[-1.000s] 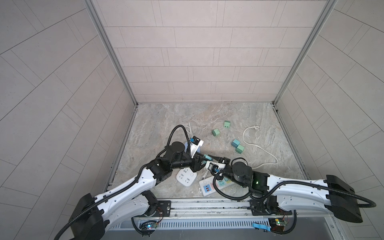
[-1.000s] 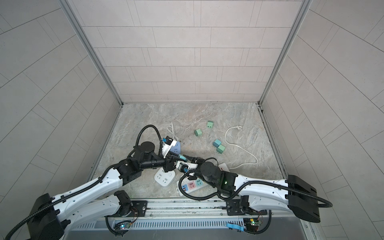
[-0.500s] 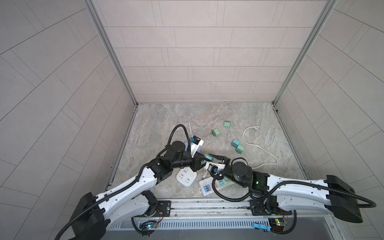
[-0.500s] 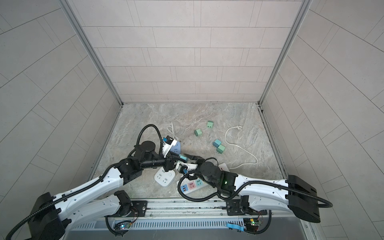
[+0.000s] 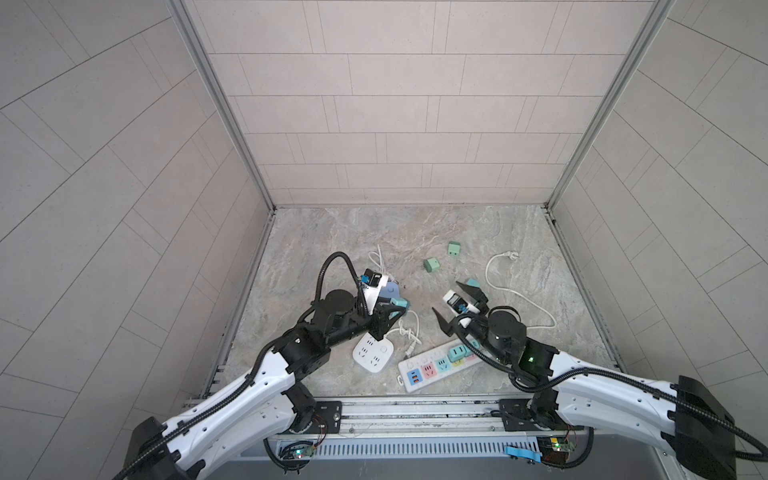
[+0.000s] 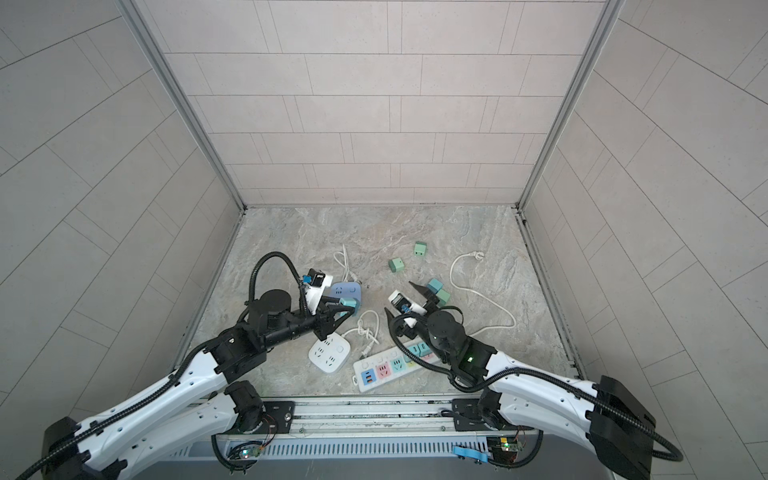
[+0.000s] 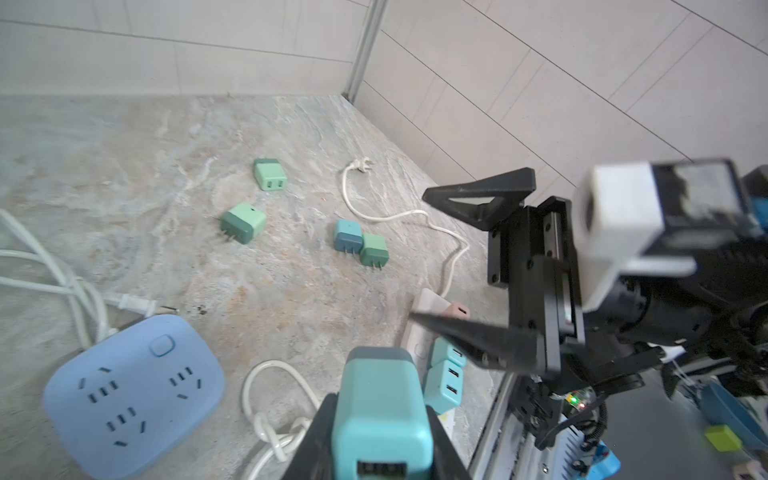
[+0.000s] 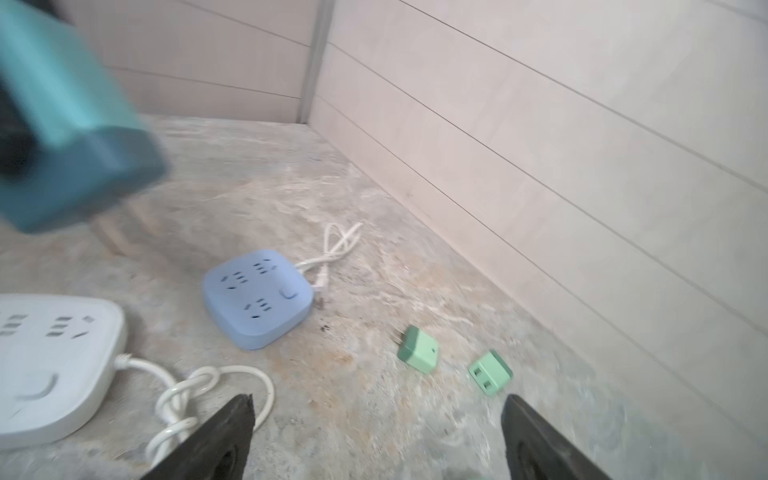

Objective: Insert the plug
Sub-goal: 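Open the right gripper and draw back while the left gripper carries the adapter, then lower the teal adapter into the socket beside the other teal adapters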

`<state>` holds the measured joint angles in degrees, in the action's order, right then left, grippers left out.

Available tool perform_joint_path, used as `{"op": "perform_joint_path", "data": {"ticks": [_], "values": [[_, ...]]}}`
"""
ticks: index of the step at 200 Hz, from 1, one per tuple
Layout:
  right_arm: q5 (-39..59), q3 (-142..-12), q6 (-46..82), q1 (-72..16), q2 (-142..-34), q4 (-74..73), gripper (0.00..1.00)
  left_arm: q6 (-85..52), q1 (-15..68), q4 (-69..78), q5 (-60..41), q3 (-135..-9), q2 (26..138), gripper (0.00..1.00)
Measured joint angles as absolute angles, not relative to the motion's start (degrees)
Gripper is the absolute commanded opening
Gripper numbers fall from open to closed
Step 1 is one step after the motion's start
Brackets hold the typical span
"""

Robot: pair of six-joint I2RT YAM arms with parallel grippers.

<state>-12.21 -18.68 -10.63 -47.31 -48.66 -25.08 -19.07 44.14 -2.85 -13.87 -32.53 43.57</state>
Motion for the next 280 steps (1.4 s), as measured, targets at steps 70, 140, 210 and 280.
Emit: {"op": "perform_joint_path", "data": {"ticks": [70,140,210,280], "values": [[-12.47,-15.42,13.3,-17.23,-42.98,-17.04,1.0,-16.93,44.45,-10.83,-7.75,-33.93,47.92,0.0],[-12.88,-14.11,25.54,-8.88,-45.01,-14.31,1.0,-14.74,61.43,-16.23,1.34,-37.54,55.27,0.0],[-17.04,-14.09,30.94,-8.45,-42.78,-10.2,1.0,-11.38,74.67,-17.32,5.78,-42.94,68.14,0.0],[-17.93,-13.15,32.03,-8.45,-40.82,-8.95,1.0,-10.57,75.02,-21.12,6.33,-54.46,83.77,0.0]]}}
